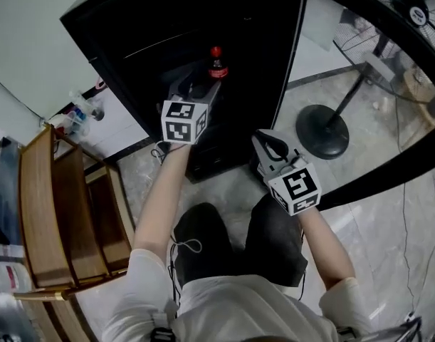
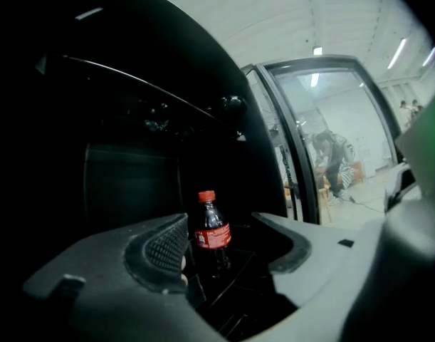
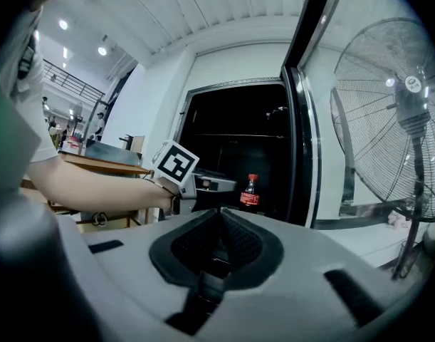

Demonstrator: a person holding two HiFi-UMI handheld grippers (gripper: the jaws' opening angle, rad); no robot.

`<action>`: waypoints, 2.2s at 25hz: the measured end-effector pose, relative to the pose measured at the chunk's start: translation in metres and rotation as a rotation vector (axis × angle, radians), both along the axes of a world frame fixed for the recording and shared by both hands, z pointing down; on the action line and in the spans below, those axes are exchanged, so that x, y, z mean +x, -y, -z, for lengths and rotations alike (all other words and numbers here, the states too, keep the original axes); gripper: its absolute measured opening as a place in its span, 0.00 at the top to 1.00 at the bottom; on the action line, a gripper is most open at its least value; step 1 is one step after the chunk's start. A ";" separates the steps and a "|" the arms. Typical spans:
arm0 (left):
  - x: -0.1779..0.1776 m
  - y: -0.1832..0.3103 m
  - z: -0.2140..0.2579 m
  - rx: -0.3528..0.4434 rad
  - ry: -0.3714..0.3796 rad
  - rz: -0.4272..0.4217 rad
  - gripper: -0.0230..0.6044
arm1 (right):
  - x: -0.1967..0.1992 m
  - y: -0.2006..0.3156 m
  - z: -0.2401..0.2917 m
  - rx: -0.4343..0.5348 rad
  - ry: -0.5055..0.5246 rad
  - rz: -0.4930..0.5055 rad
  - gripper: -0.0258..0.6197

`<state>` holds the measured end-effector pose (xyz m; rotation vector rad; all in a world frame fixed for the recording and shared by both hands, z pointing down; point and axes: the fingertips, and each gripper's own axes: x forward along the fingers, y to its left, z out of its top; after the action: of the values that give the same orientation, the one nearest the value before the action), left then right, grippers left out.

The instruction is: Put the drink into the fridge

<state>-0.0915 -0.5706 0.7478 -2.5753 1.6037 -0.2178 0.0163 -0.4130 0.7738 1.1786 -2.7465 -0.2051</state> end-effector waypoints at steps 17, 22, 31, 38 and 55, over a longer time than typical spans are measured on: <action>-0.013 -0.086 -0.041 0.036 -0.043 -0.006 0.92 | -0.016 0.027 -0.002 -0.004 0.012 -0.041 0.96; 0.009 -0.111 -0.009 -0.004 -0.040 -0.036 0.95 | -0.013 0.024 0.019 -0.073 0.007 -0.041 0.96; 0.004 -0.184 0.090 -0.164 -0.061 -0.059 0.95 | -0.004 -0.039 0.137 -0.173 0.032 -0.119 0.96; -0.010 -0.268 0.205 -0.202 0.000 -0.110 0.95 | 0.014 -0.097 0.243 -0.236 0.005 -0.192 0.96; -0.061 -0.436 0.438 -0.229 -0.053 -0.041 0.95 | 0.018 -0.239 0.475 -0.217 -0.021 -0.151 0.96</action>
<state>-0.1523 -0.1341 0.3099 -2.8026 1.6287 -0.3521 0.0347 -0.1736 0.2984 1.3051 -2.5673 0.0951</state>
